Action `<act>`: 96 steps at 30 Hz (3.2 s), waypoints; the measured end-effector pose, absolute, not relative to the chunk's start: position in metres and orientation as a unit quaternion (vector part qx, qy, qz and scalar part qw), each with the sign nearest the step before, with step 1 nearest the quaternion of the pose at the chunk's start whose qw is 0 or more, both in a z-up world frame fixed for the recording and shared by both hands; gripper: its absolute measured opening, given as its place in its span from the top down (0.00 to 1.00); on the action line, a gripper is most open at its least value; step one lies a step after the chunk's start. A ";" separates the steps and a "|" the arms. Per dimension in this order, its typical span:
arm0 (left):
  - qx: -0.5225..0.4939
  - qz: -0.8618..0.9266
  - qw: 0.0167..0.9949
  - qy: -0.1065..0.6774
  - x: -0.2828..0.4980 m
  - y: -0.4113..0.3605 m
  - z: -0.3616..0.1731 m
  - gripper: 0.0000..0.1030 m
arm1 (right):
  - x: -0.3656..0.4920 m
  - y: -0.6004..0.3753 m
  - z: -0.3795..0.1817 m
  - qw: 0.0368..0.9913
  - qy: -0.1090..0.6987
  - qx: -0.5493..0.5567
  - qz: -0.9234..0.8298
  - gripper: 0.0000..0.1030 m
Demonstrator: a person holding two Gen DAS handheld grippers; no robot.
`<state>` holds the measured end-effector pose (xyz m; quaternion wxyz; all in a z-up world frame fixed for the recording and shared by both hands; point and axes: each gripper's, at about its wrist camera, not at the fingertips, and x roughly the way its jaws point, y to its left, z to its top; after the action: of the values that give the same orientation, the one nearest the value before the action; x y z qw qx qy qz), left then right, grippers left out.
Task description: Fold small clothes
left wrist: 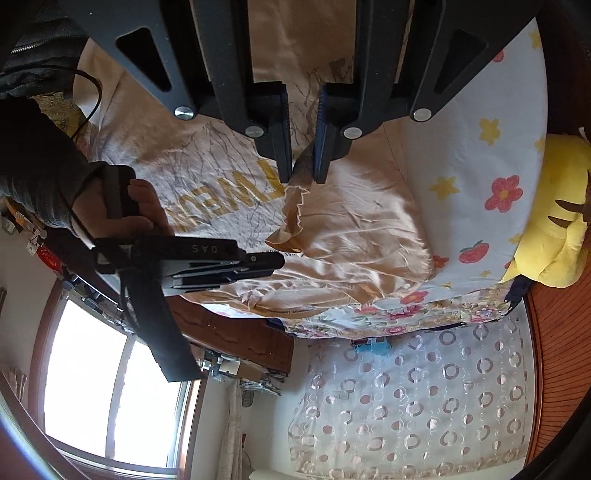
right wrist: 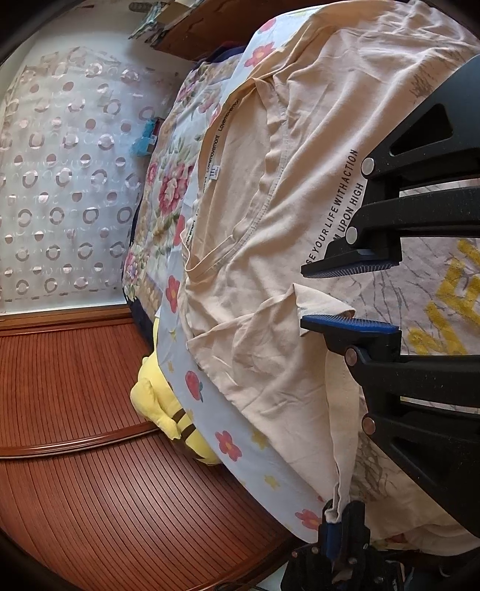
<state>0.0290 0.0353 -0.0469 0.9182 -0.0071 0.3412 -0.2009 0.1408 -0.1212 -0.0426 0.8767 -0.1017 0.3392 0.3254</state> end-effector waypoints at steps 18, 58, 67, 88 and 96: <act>-0.024 -0.125 0.929 0.347 0.059 0.080 -0.053 0.32 | 0.163 -0.122 -0.056 0.870 0.377 -0.099 0.302 0.78; 0.002 -0.124 0.901 0.416 0.099 0.033 -0.093 0.30 | 0.101 -0.427 -0.058 0.905 0.415 0.054 0.080 0.58; 0.035 -0.105 0.903 0.415 0.099 0.024 -0.098 0.29 | 0.096 -0.439 -0.063 0.907 0.405 0.056 0.101 0.80; 0.032 -0.103 0.903 0.415 0.100 0.023 -0.098 0.25 | 0.059 -0.325 0.005 0.934 0.299 -0.061 0.187 0.98; 0.033 -0.106 0.903 0.415 0.100 0.022 -0.099 0.23 | 0.057 -0.271 -0.039 0.899 0.349 -0.087 0.248 0.84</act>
<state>0.1002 0.0215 -0.0990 0.9029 0.0328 0.4152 -0.1064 0.0568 -0.2709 -0.0390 0.8994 -0.0870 0.3493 0.2480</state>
